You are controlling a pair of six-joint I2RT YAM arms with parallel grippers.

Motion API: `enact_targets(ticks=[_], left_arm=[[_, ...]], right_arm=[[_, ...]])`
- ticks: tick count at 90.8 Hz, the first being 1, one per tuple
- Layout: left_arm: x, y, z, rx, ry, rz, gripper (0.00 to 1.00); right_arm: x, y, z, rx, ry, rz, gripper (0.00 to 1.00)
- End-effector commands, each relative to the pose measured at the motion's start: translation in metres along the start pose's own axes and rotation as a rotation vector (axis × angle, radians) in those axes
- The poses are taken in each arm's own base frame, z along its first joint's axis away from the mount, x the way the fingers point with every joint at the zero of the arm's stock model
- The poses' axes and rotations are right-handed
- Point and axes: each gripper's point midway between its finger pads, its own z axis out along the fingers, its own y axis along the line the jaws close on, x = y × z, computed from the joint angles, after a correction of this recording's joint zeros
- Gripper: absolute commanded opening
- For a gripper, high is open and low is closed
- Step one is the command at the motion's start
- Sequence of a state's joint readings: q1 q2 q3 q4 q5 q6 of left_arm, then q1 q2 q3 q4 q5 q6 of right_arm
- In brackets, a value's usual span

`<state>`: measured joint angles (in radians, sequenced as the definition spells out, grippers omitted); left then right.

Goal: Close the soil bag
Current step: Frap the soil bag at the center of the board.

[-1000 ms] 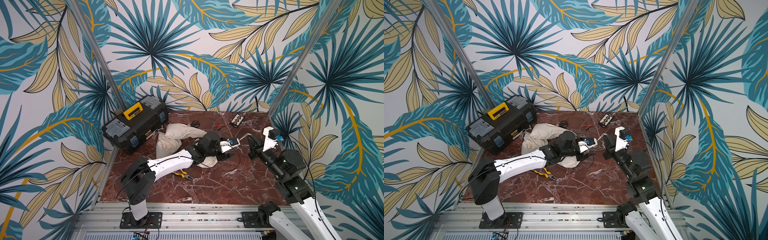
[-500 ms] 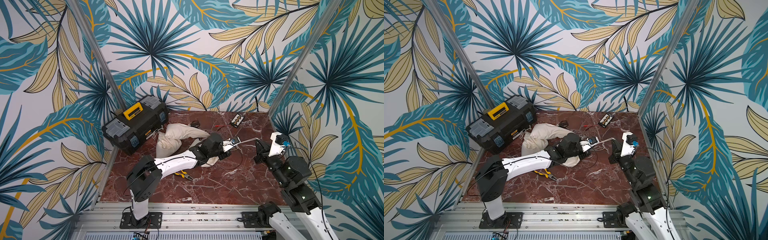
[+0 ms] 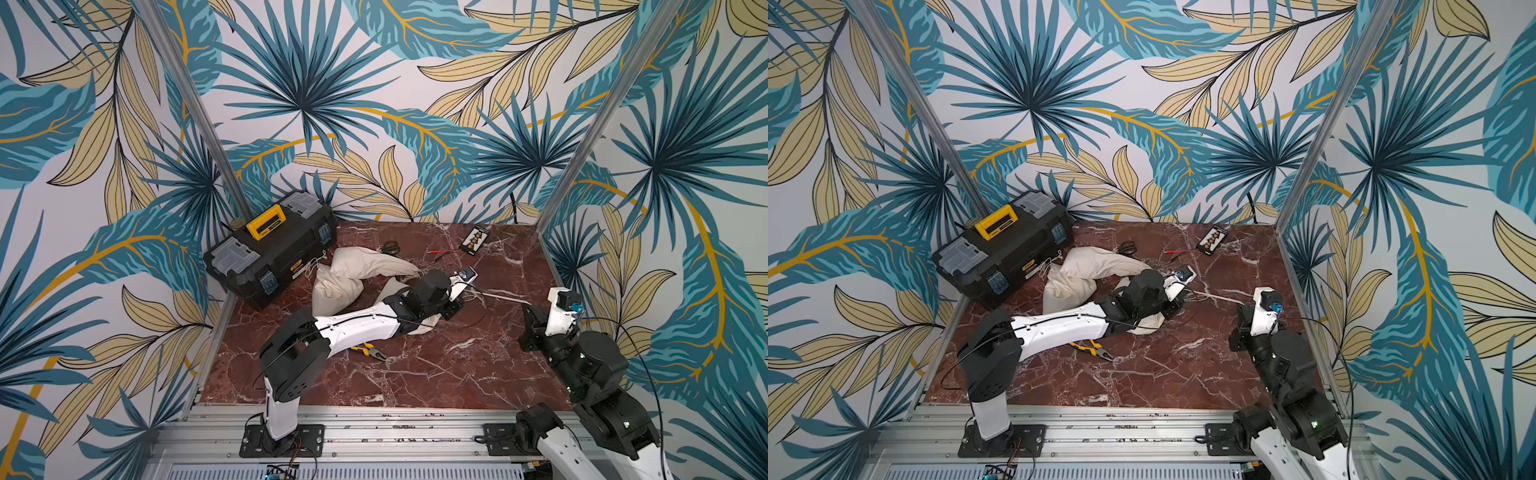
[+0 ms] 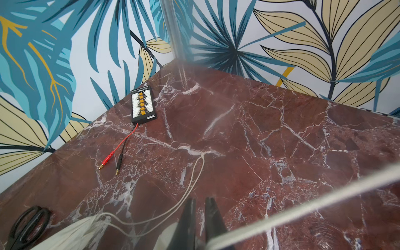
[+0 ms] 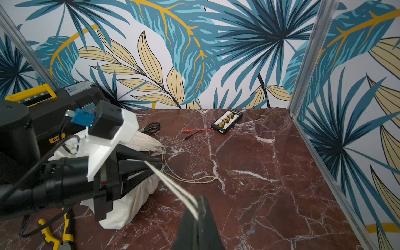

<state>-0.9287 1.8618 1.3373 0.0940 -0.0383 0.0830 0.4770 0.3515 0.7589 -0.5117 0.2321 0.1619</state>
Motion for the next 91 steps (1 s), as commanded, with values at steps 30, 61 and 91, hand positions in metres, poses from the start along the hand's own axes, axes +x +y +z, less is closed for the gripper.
enact_targets(ticks=[30,61,91], left_arm=[[0.199,0.177,-0.057,-0.558,0.548,-0.245,0.12],[0.205,0.208,-0.086,-0.631,0.530,-0.330,0.13],[0.215,0.231,-0.111,-0.690,0.514,-0.419,0.14]], right_arm=[[-0.101,-0.061,-0.083,0.265,-0.490,0.207,0.00],[-0.096,-0.066,-0.081,0.293,-0.502,0.227,0.00],[-0.087,-0.067,-0.070,0.305,-0.496,0.257,0.00]])
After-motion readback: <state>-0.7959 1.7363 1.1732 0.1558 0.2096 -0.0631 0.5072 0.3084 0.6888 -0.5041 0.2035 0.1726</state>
